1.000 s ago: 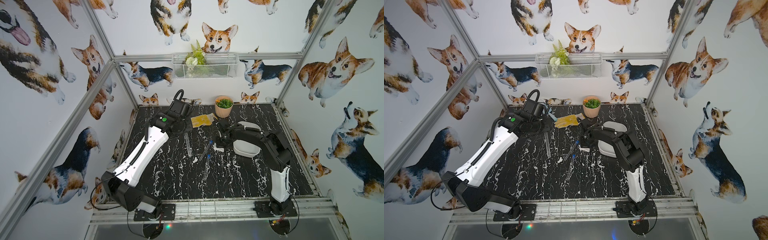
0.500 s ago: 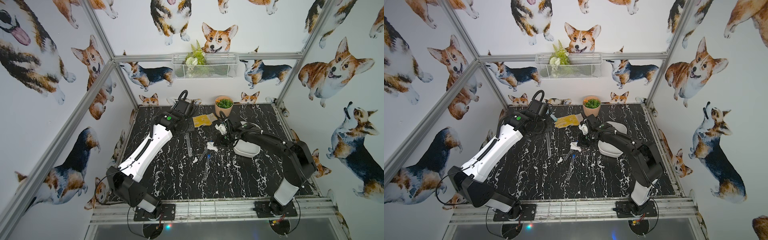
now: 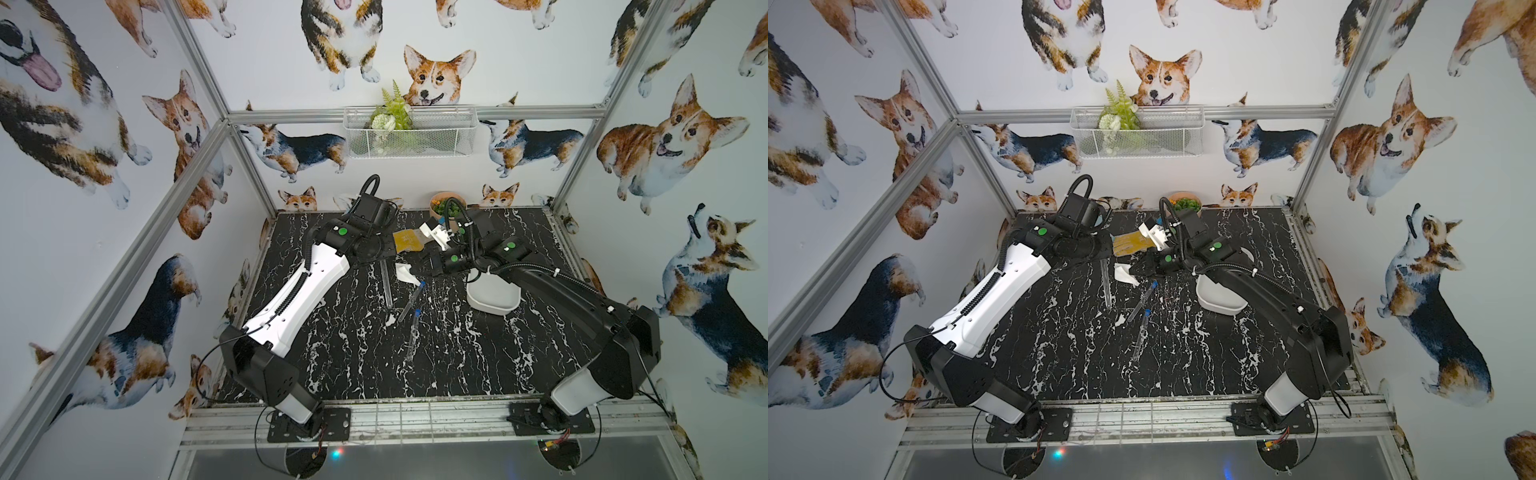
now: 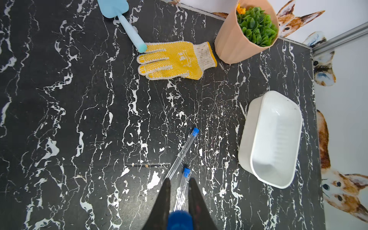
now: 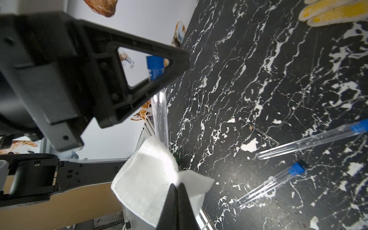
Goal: Wipe the exteriors of test tubes
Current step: Wipe the dirt from the test tube.
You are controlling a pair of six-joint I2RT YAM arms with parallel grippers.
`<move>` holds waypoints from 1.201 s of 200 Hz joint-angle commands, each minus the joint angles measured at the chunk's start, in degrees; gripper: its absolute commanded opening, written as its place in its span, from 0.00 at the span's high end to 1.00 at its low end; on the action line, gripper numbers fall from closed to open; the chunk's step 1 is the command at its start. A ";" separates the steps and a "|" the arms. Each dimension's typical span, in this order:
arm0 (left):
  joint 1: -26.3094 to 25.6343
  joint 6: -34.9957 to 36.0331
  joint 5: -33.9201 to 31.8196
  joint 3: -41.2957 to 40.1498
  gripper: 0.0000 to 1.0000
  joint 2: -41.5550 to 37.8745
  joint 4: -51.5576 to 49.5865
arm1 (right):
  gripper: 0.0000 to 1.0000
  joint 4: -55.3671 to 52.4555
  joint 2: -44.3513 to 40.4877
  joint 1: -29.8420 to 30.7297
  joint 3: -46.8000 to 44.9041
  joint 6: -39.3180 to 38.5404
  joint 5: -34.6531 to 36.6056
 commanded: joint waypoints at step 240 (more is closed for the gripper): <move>0.62 -7.93 9.65 -2.17 0.87 -0.55 8.92 | 1.00 5.68 2.61 3.11 -0.56 3.93 0.93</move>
